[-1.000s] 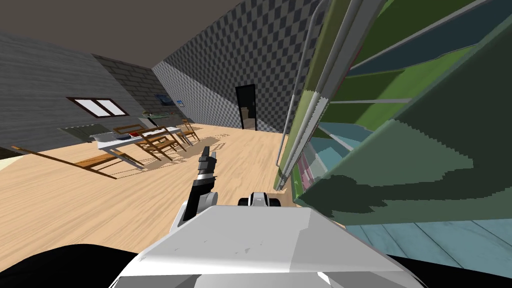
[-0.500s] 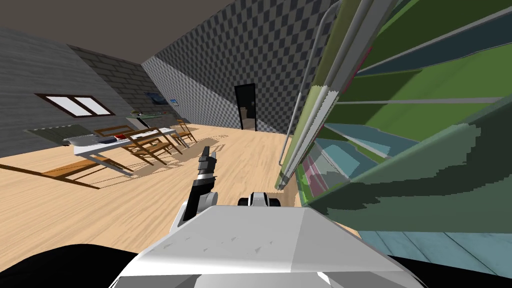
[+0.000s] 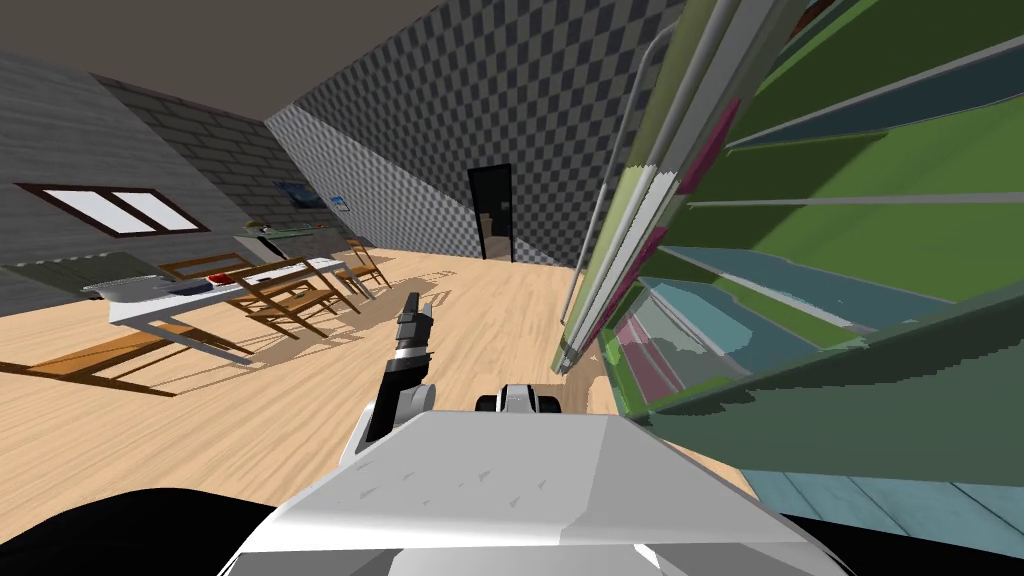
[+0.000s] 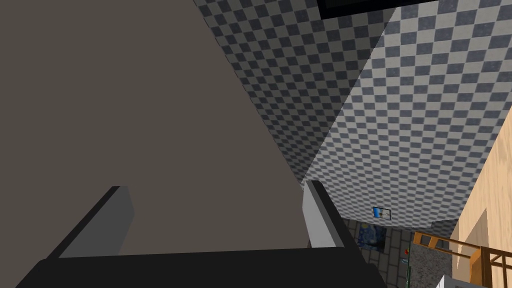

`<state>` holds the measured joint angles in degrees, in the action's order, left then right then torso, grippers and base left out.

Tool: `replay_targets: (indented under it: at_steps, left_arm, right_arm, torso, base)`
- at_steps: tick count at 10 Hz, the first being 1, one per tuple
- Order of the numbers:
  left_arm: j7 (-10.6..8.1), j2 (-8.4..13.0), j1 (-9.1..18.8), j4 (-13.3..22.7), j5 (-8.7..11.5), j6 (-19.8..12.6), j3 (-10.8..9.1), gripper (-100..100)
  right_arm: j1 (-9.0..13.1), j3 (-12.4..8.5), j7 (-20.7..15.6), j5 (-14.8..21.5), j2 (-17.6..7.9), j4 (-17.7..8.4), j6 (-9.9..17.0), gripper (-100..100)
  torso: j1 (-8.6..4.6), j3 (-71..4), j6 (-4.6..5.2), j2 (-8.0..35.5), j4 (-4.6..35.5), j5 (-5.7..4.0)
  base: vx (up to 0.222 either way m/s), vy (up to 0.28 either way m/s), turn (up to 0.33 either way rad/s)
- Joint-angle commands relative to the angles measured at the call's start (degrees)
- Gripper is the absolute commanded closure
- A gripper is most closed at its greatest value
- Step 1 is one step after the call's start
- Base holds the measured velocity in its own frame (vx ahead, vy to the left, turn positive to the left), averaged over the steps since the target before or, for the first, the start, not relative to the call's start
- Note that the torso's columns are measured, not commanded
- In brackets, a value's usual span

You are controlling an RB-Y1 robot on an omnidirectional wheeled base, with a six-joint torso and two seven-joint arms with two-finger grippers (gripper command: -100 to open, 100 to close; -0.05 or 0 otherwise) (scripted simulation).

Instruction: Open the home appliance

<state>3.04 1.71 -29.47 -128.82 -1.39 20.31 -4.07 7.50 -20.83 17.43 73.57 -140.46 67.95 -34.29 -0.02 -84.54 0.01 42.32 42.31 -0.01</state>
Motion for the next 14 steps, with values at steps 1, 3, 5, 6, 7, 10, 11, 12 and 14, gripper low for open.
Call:
replay_targets:
  at_steps: [1, 3, 5, 6, 7, 10, 11, 12, 14]
  left_arm:
    - [0.00, 0.0, 0.0, 0.0, 0.0, 0.0, -0.01, 0]
    - [0.00, 0.0, 0.0, 0.0, 0.0, 0.0, -0.01, 0]
    - [0.00, 0.0, 0.0, 0.0, 0.0, 0.0, -0.01, 0]
    - [0.00, 0.0, 0.0, 0.0, 0.0, 0.0, -0.01, 0]
    - [0.00, 0.0, 0.0, 0.0, 0.0, 0.0, -0.01, 0]
    - [0.00, 0.0, 0.0, 0.0, 0.0, 0.0, -0.01, 0]
    - [0.00, 0.0, 0.0, 0.0, 0.0, 0.0, -0.01, 0]
    - [0.00, 0.0, 0.0, 0.0, 0.0, 0.0, -0.01, 0]
    - [0.00, 0.0, 0.0, 0.0, 0.0, 0.0, -0.01, 0]
  right_arm:
    - [0.0, 0.6, 0.5, 0.7, -0.6, -0.7, -0.4, -100]
    - [-0.1, 1.4, 1.1, 1.6, -1.2, -1.6, -0.8, -100]
    - [-0.1, 2.1, 1.7, 2.4, -1.7, -2.5, -1.2, -100]
    - [-0.1, 2.6, 2.2, 2.9, -2.1, -3.1, -1.5, -100]
    - [-0.1, 3.0, 2.5, 3.4, -2.5, -3.6, -1.7, -100]
    - [-0.2, 4.3, 3.5, 4.7, -3.4, -5.0, -2.4, -100]
    - [-0.2, 4.6, 3.8, 5.1, -3.6, -5.4, -2.5, -100]
    - [-0.2, 5.1, 4.2, 5.7, -4.0, -6.0, -2.8, -100]
    - [-0.3, 5.9, 4.9, 6.5, -4.5, -7.0, -3.2, -100]
  torso:
    - [-0.36, 0.1, -0.02, 0.1, 0.0, -0.09]
    - [0.00, -0.1, 0.00, -0.2, -0.1, -0.01]
    - [0.18, -0.2, -0.03, -0.2, -0.1, 0.08]
    - [0.11, -0.1, -0.02, -0.2, -0.1, 0.05]
    - [0.00, -0.1, -0.01, -0.1, -0.1, 0.01]
    - [-0.04, 0.1, -0.01, 0.1, 0.0, -0.01]
    - [0.01, 0.1, 0.00, 0.1, 0.0, 0.00]
    - [0.03, 0.0, -0.01, 0.0, 0.0, 0.02]
    - [0.02, -0.1, -0.02, -0.1, -0.1, 0.02]
  base:
    - [0.094, 0.107, -0.030]
    - [0.159, 0.161, -0.056]
    - [0.178, 0.175, -0.035]
    - [0.210, 0.163, -0.048]
    - [0.192, 0.181, -0.059]
    - [0.152, 0.170, -0.041]
    - [0.159, 0.174, -0.041]
    - [0.188, 0.191, -0.045]
    - [0.187, 0.163, -0.049]
